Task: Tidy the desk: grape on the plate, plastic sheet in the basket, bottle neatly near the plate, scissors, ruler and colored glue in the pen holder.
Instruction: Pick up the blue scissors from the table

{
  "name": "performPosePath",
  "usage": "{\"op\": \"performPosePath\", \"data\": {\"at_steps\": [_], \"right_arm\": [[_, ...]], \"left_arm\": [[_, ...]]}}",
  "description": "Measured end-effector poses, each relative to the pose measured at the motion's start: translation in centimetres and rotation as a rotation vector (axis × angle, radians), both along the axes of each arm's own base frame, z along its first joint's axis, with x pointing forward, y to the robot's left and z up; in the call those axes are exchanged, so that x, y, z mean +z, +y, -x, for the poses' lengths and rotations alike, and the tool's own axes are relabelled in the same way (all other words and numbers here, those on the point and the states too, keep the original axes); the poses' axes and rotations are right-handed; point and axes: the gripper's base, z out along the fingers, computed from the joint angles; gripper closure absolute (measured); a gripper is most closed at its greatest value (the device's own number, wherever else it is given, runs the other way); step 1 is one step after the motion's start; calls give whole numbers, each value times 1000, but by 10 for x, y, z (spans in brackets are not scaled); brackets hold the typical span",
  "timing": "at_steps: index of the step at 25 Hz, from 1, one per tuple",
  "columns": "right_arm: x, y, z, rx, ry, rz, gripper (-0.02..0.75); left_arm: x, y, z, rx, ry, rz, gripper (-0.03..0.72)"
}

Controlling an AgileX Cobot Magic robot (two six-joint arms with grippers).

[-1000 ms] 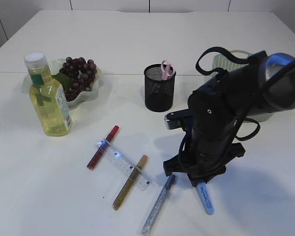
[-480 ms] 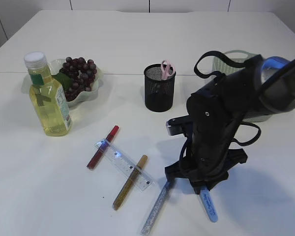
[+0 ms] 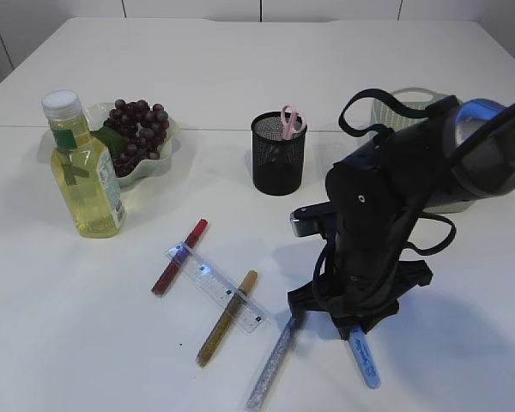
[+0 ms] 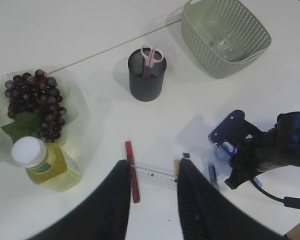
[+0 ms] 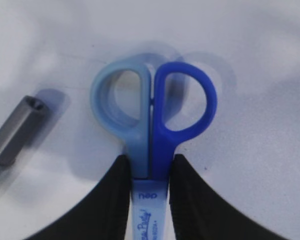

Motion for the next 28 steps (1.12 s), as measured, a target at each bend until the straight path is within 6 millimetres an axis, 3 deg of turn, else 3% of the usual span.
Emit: {"op": "performPosePath", "data": {"at_steps": [28], "right_arm": [[-4,-1,-1,13,8,24,498]], "left_arm": [[0,0,0,0,0,0,446]]}}
